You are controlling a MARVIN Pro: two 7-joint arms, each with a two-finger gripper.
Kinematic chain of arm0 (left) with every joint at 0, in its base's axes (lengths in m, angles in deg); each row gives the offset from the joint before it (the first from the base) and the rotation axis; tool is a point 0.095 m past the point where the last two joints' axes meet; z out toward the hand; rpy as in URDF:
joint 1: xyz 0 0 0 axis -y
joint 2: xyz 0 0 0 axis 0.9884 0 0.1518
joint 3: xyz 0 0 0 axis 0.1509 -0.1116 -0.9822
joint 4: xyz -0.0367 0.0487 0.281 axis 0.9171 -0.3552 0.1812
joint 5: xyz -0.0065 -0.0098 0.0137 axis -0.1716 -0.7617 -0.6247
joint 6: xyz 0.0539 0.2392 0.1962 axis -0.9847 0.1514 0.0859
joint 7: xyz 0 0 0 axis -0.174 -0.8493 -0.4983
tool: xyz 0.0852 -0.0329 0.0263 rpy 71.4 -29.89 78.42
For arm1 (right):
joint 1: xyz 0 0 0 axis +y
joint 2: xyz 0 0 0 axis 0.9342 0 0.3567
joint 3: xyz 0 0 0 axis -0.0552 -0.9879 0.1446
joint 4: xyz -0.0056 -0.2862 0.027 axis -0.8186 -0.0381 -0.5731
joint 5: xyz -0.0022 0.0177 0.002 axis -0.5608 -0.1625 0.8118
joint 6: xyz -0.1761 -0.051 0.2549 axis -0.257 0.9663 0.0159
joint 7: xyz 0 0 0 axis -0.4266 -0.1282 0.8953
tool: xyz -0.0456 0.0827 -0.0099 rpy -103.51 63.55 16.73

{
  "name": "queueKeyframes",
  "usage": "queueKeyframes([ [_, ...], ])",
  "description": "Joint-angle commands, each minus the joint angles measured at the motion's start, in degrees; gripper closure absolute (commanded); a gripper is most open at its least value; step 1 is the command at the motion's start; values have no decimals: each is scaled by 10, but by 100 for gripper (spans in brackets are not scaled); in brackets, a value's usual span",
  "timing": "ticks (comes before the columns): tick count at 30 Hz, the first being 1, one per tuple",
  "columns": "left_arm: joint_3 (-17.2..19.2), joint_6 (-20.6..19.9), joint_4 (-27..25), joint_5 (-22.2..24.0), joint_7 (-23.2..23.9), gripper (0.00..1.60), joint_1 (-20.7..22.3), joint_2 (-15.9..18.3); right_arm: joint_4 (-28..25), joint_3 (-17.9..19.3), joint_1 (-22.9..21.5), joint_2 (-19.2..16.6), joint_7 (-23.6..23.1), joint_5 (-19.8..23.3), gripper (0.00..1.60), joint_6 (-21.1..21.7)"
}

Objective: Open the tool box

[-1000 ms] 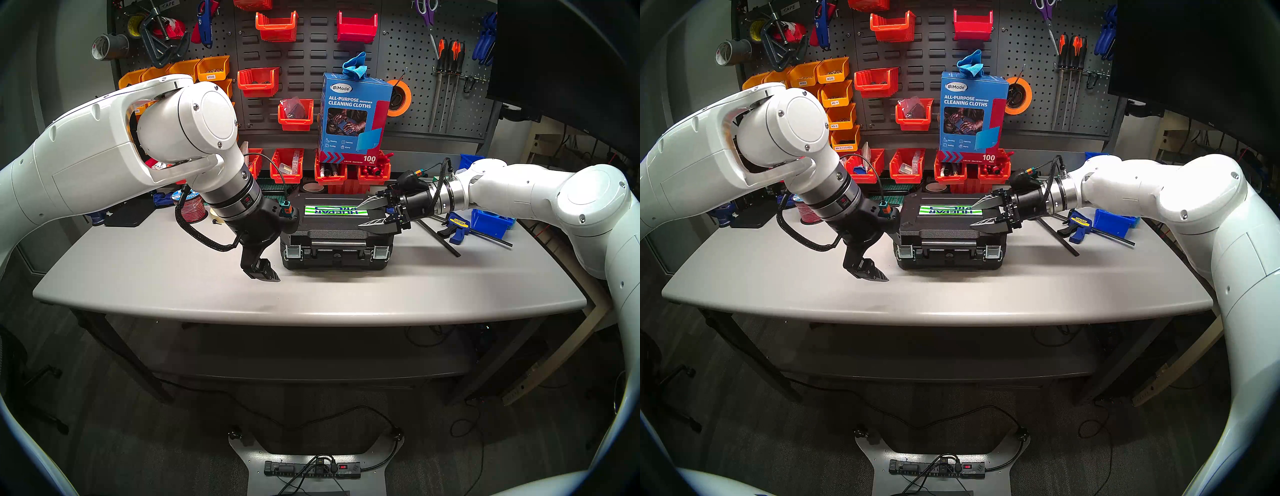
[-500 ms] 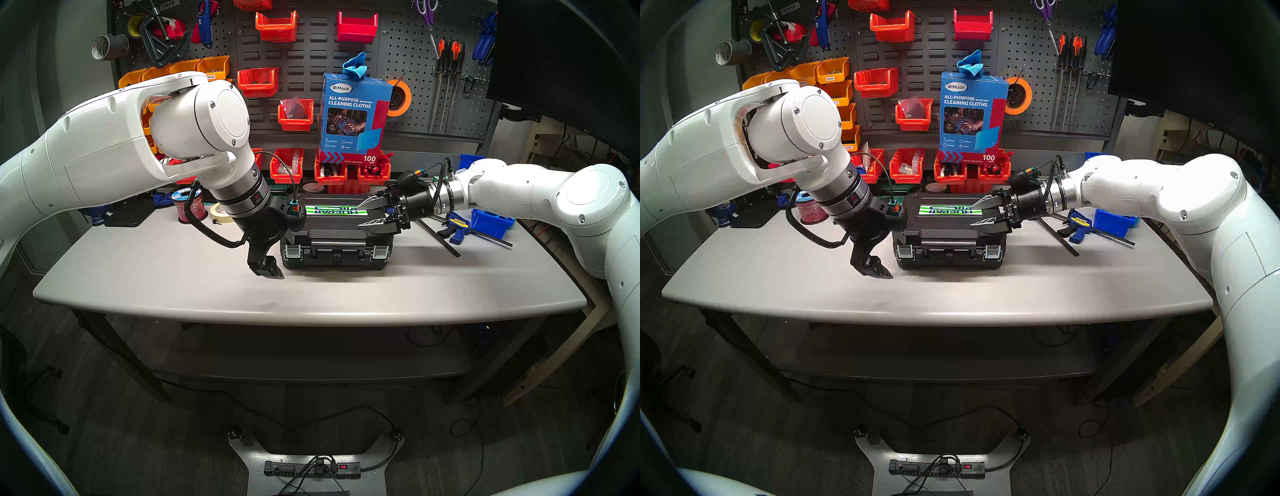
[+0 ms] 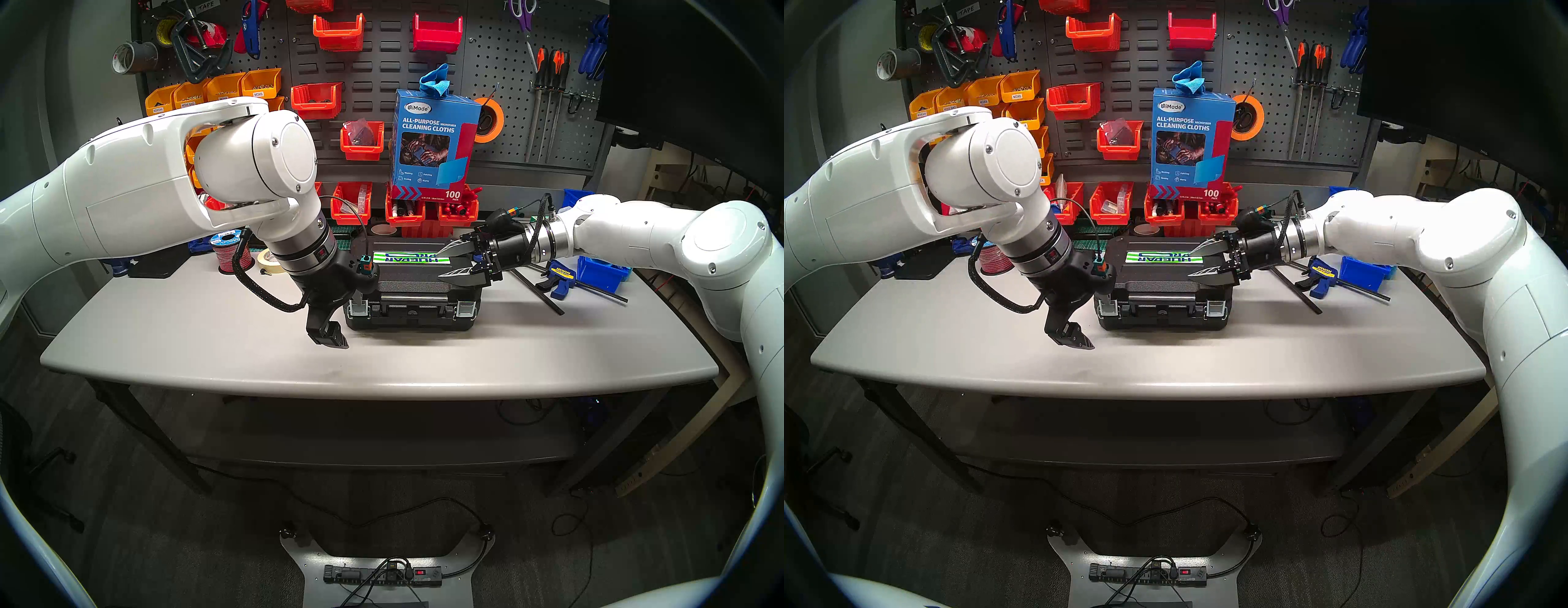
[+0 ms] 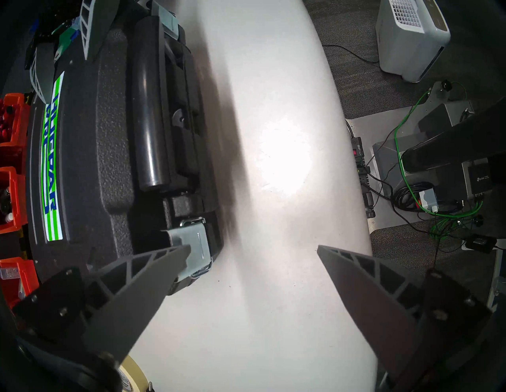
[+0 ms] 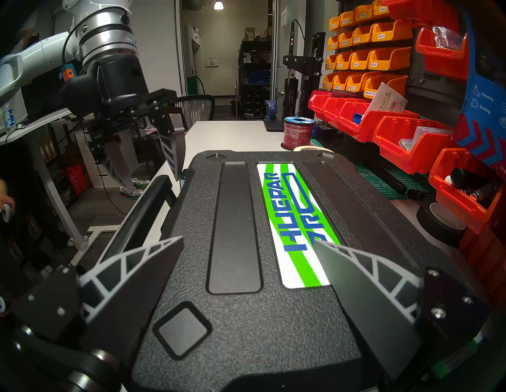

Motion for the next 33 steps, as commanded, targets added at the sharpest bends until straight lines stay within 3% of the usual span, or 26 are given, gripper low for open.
queueKeyframes([
  [1,7,1,9,-6,10,0,22,-5,-2,-12,10,-1,-6,-12,0,0],
  [21,6,1,7,-17,6,0,34,-8,-2,-17,10,1,-6,-7,0,-1],
  [33,-11,-3,3,-13,-1,0,3,-18,-2,-20,9,1,-6,-5,0,-1],
])
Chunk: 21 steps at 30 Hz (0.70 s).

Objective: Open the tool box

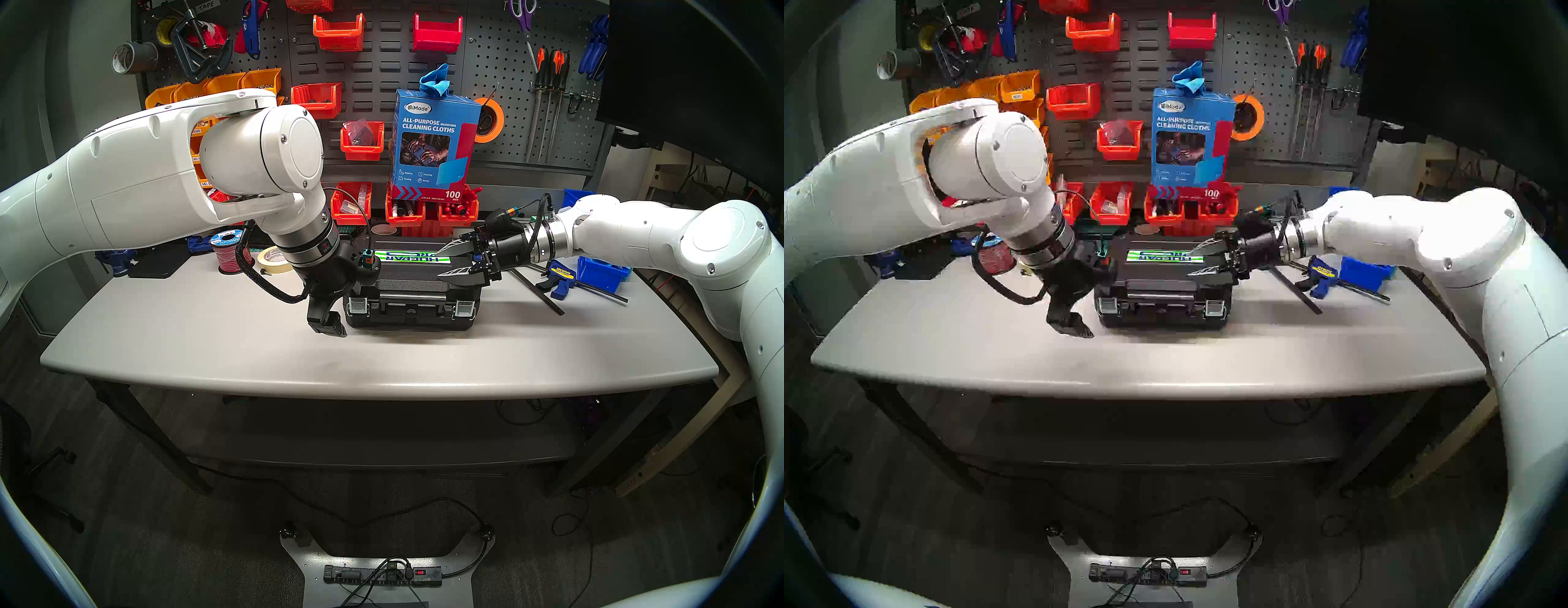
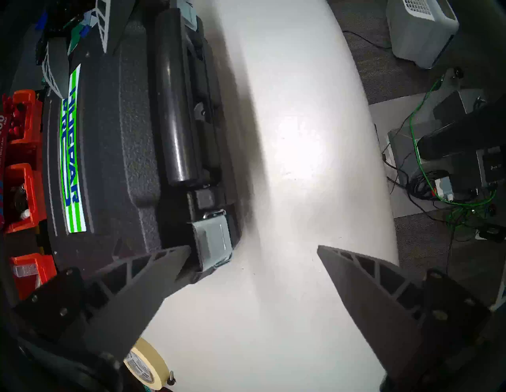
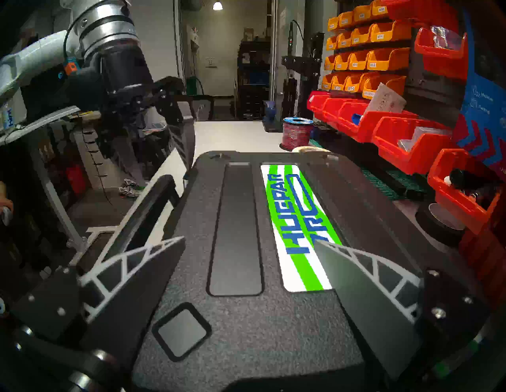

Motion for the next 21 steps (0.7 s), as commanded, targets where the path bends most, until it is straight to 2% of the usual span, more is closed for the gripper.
queueKeyframes([
  [1,-6,-1,-5,7,4,0,-11,-4,-1,-12,10,-1,-8,-13,0,1],
  [15,-18,3,10,9,-4,0,-32,-16,-1,-14,10,0,-8,-10,0,0],
  [21,-3,7,21,13,-8,0,-26,-19,-2,-16,10,0,-8,-10,0,0],
])
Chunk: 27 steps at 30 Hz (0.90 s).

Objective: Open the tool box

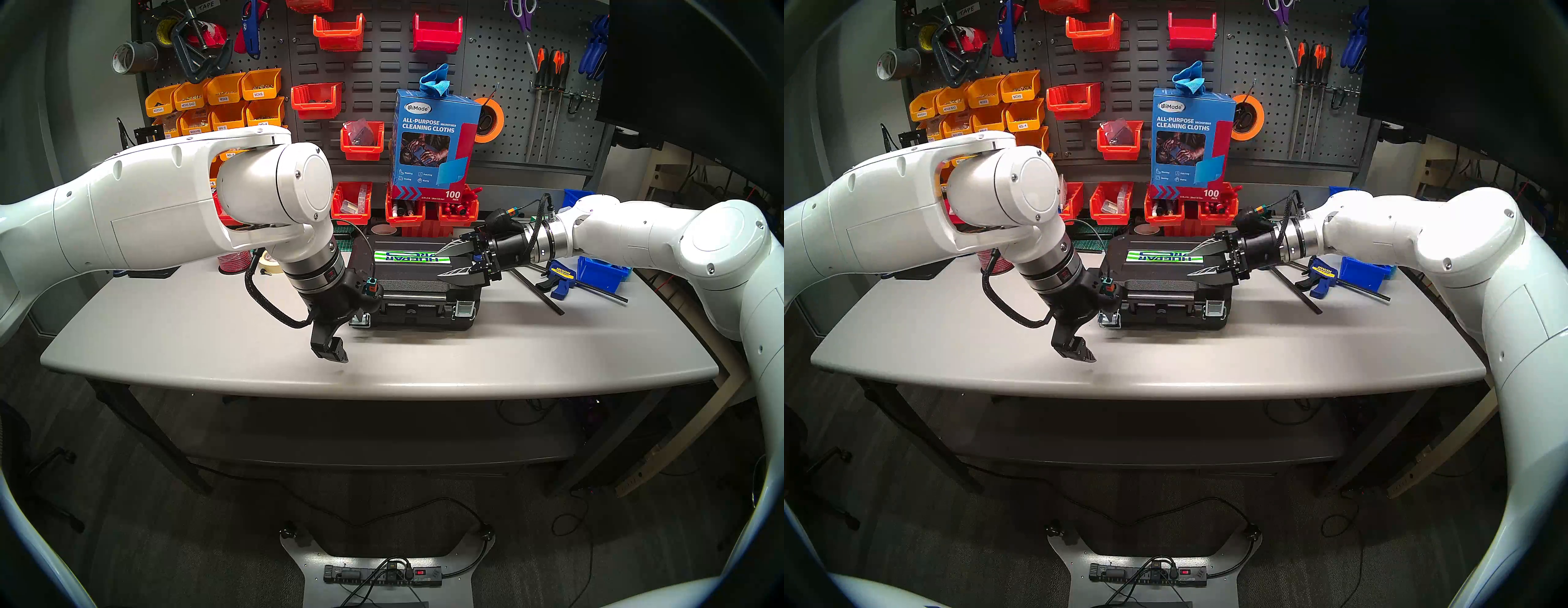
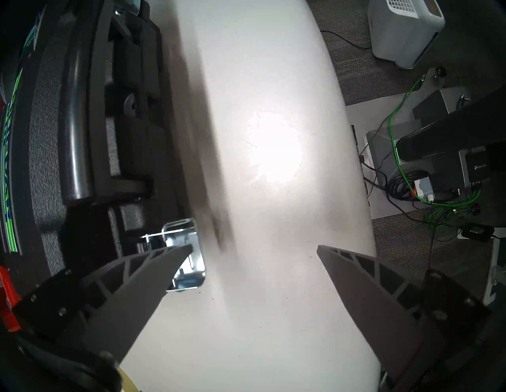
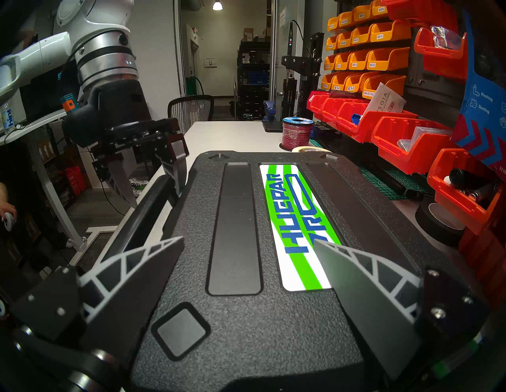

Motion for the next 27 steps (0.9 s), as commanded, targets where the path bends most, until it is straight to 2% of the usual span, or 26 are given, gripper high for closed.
queueKeyframes([
  [1,17,8,10,6,-6,0,6,-3,-2,-12,10,-1,-9,-13,0,1],
  [8,59,24,12,38,8,0,26,-2,-6,-14,8,-2,-9,-11,0,0],
  [16,119,42,21,104,26,0,30,0,-8,-16,7,-2,-9,-9,0,-1],
  [22,165,55,78,163,7,0,5,5,-9,-18,6,-2,-9,-8,0,-2],
  [27,185,71,117,201,-13,0,-22,8,-9,-19,6,-2,-9,-7,0,-2],
])
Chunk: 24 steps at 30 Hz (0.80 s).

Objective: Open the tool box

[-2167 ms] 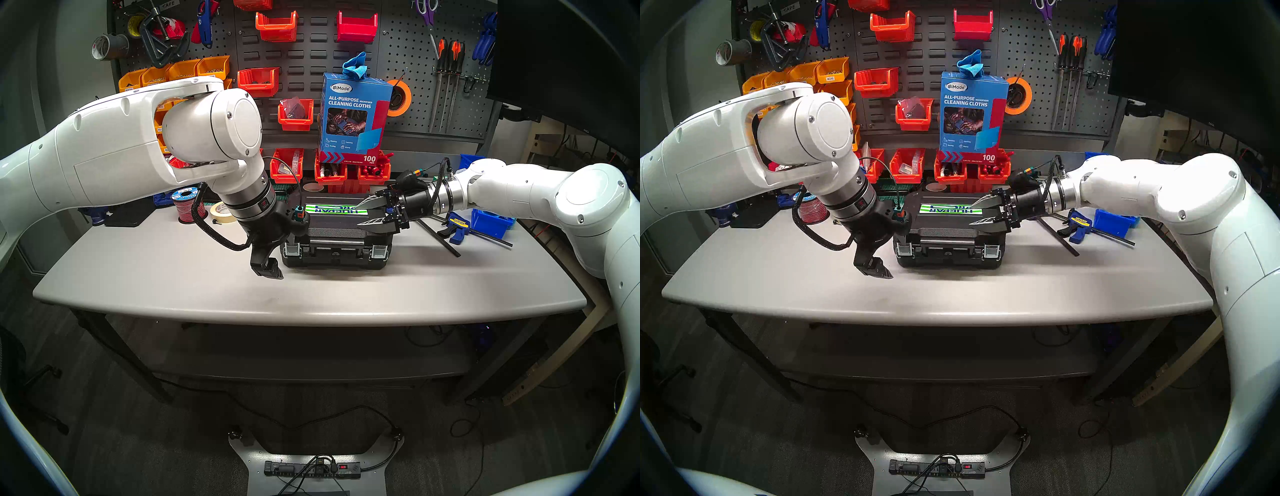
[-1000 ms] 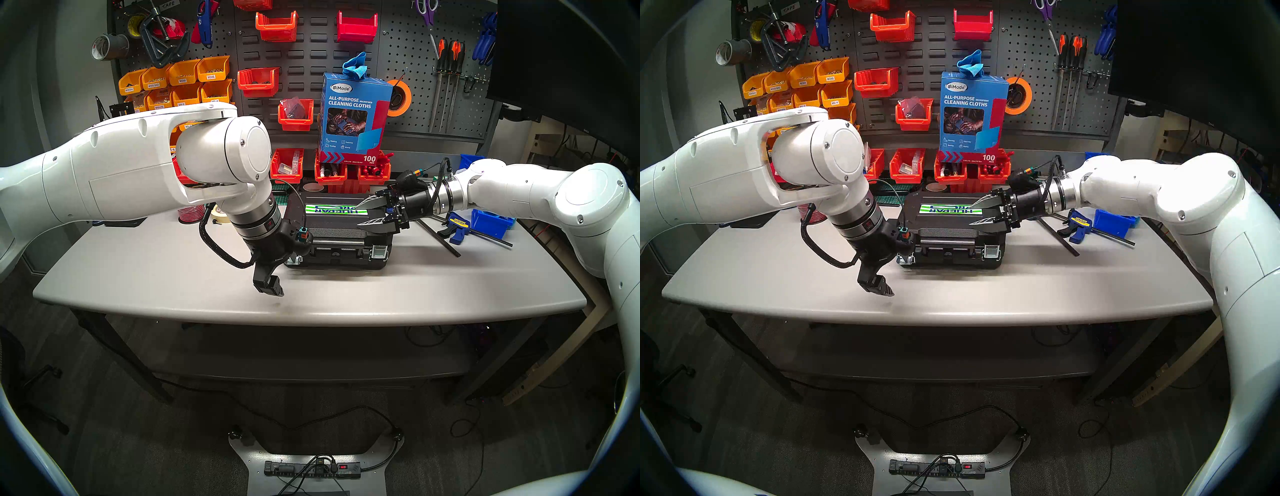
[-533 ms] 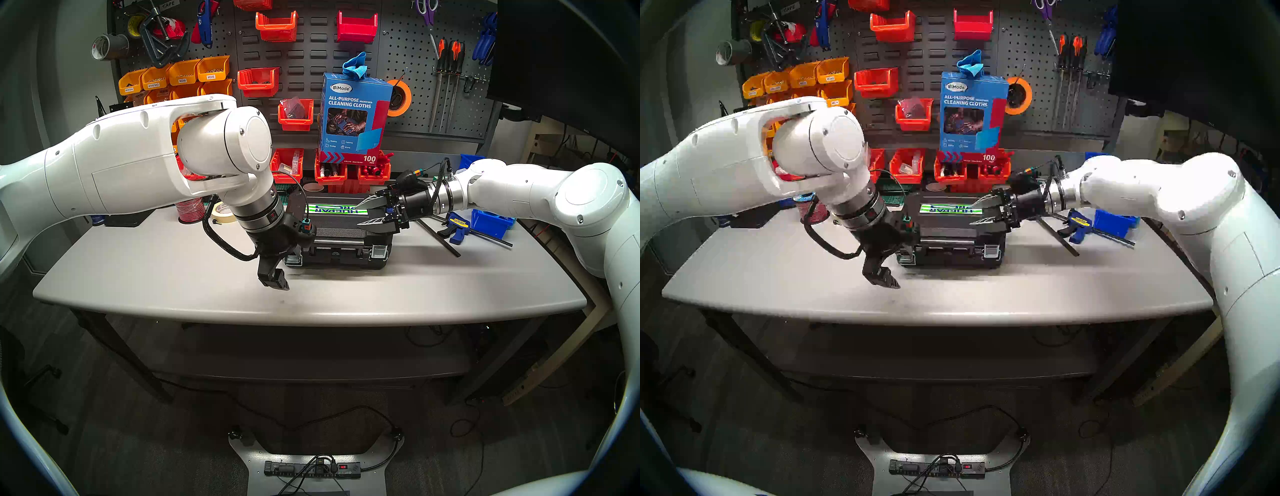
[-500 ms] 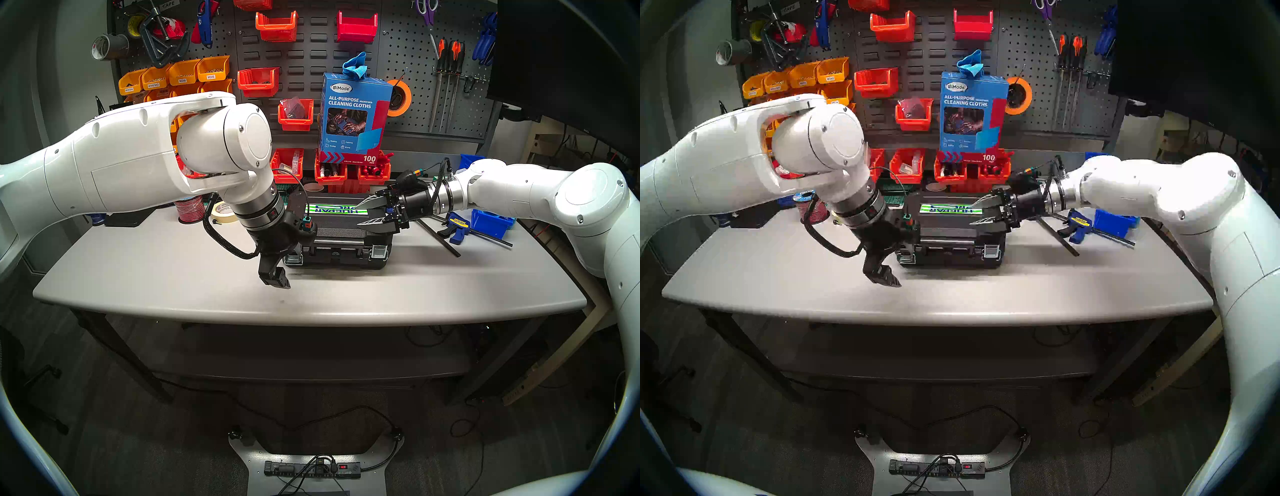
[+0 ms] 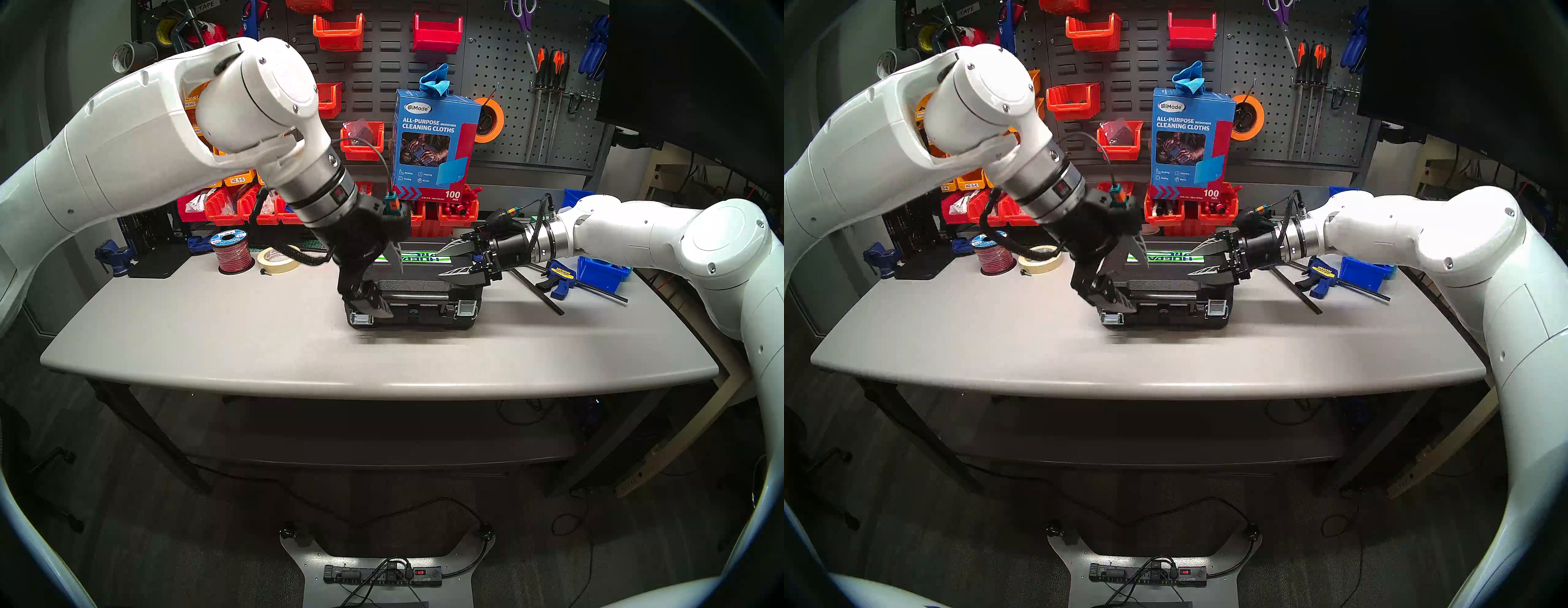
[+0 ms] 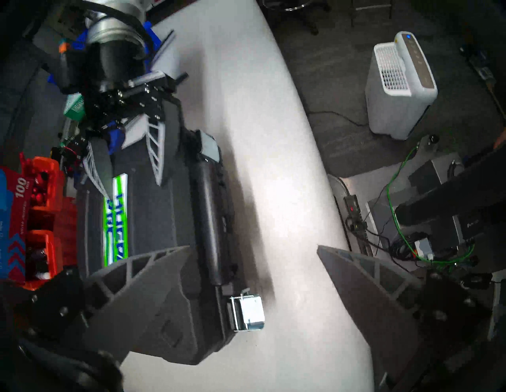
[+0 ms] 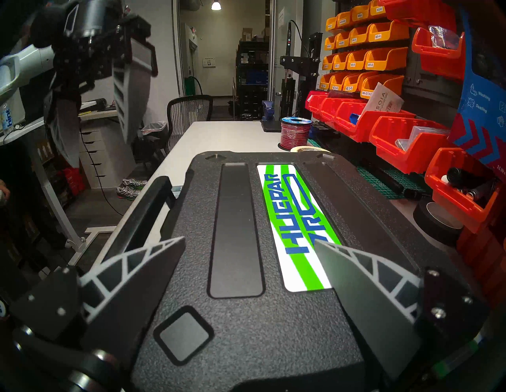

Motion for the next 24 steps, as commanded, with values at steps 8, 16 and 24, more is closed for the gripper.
queueKeyframes([
  [8,54,57,86,102,-68,0,-79,13,-3,-13,9,0,-12,-12,0,0],
  [16,70,130,115,151,-108,0,-134,10,-3,-15,9,1,-12,-10,0,-1],
  [24,57,198,141,152,-152,0,-187,8,-5,-16,8,1,-12,-9,0,-1],
])
